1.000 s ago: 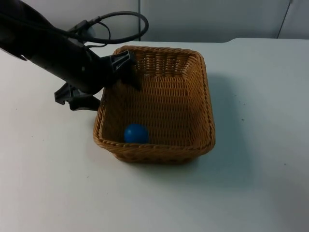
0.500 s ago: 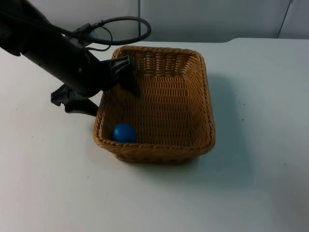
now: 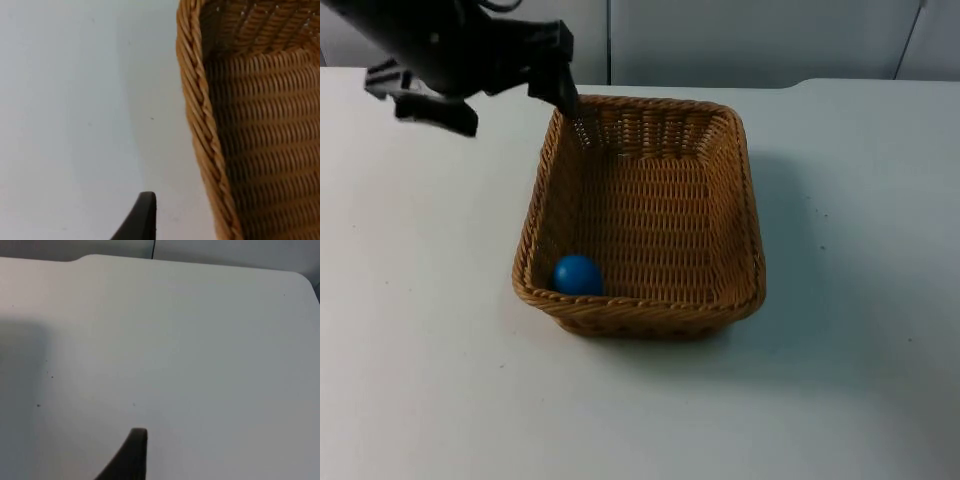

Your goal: Pick up the basket with the left hand and place the ball into the basket with the right hand.

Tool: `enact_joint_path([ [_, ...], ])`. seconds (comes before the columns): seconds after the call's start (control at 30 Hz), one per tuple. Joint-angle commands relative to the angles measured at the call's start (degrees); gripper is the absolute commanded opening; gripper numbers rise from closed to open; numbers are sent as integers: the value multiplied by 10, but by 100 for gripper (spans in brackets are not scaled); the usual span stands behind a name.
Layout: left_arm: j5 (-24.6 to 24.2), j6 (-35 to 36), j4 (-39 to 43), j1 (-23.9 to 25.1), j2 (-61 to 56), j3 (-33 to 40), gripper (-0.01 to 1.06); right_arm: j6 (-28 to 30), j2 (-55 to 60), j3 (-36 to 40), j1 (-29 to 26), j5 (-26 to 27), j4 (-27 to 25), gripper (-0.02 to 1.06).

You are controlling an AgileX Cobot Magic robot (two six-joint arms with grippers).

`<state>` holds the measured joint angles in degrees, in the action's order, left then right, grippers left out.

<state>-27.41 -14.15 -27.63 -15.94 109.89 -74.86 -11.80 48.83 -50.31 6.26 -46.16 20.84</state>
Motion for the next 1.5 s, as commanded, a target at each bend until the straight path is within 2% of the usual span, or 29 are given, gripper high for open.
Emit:
enact_joint_path([
  [0.0,-10,21,81,-5,-24,-4,92,-4,0,2,2,11,-1,101],
  [0.03,-19,36,159,-5,-38,-4,92,-4,0,2,2,13,-1,101],
  [0.1,-31,54,231,-5,-51,-4,92,-4,0,2,2,13,-1,101],
  [0.13,-31,54,231,-5,-51,-4,92,-4,0,2,2,13,-1,101],
  [0.17,-42,71,276,-5,-62,-4,92,-4,0,2,2,13,-1,101],
  [0.23,-50,103,307,-2,-78,-4,92,-4,0,2,2,16,-1,101],
  [0.3,-51,129,305,-2,-96,-4,92,-4,0,2,2,23,-1,101],
  [0.5,-86,130,292,-2,-122,-4,92,-4,0,2,2,31,-1,101],
  [0.63,-146,130,296,-2,-149,-3,92,-5,0,2,2,31,1,101],
  [0.87,-124,130,297,-1,-238,35,92,-5,-10,2,2,3,1,101],
  [1.0,-120,130,294,-1,-301,68,92,-36,-11,2,2,-3,2,101],
  [1.07,-114,135,291,-1,-352,102,92,-65,-11,2,2,-3,1,101],
  [1.13,-87,141,291,-1,-418,153,92,-68,-16,6,2,-3,1,101],
  [1.33,-73,148,303,-1,-567,254,92,-62,-66,68,2,52,2,101],
  [1.47,-89,150,323,-2,-640,276,92,-62,-121,109,2,69,2,101],
])
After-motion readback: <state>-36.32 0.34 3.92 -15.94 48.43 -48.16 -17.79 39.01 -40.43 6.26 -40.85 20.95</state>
